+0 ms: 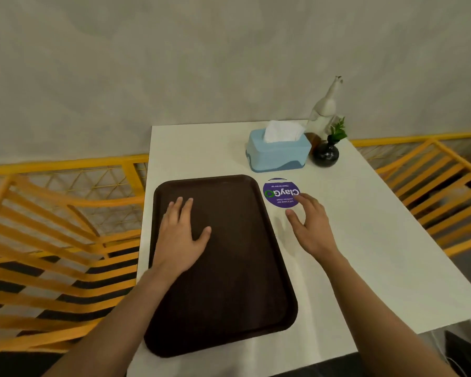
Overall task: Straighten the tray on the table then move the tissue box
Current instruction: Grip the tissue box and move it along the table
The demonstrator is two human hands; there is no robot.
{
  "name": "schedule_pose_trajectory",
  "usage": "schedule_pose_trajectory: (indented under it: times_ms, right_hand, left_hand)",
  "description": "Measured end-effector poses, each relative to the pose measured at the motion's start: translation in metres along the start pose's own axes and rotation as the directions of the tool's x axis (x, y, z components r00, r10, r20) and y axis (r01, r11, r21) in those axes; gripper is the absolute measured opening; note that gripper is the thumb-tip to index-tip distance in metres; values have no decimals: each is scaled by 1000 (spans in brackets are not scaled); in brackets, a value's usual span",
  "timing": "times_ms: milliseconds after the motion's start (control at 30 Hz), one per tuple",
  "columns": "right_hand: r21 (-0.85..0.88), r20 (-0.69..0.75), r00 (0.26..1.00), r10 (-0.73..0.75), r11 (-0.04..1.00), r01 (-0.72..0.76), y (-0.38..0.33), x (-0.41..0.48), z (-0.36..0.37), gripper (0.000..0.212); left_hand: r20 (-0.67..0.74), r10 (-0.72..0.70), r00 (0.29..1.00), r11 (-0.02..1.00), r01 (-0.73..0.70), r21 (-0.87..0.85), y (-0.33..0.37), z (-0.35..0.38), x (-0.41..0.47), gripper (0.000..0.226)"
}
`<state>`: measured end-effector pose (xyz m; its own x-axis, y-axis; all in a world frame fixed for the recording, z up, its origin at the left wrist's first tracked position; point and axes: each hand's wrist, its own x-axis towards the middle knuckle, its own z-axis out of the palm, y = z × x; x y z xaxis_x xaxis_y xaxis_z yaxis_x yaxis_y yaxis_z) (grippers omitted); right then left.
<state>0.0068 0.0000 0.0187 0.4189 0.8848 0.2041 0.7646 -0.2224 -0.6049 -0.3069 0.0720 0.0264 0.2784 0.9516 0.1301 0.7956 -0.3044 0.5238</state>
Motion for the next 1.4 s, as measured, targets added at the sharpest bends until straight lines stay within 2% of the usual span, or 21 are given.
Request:
schedule_pose_trajectory:
  times_ms: [100,233,367,500,667,800,1000,1200,1400]
  right_hand:
    - [-13,-4,999,39,999,-39,15,34,-13,55]
    - [12,0,1000,12,1000,-12,37,91,-26,54]
    - [62,-31,998,-50,997,52,50,153,-30,53]
    - [138,0,994,-110,984,109,60,202,-27,54]
    - [196,104,994,-46,980,25,76,238,-14,75]
    - [249,127,986,-104,966,70,85,245,-4,75]
    - [322,127,987,-97,945,51,94,246,3,62]
    - [326,136,989,-58,945,11,97,249,8,65]
    - [312,160,984,-78,950,25,81,252,17,62]
  left_hand:
    - [-26,38,999,998,-39,-45,39,11,38,85]
    - [-54,25,998,981,-35,-191,92,34,91,86]
    - [-66,-37,997,944,13,-329,134,63,142,91]
    - [-50,-85,995,932,62,-358,160,90,181,101]
    - [-40,-151,988,920,126,-372,172,116,215,111]
    - [-76,-125,989,932,91,-350,175,127,233,101]
    - [-101,-118,988,935,77,-346,176,136,240,68]
    - [-140,-122,983,933,65,-353,174,139,241,64]
    - [-129,-136,982,940,87,-330,155,126,246,58]
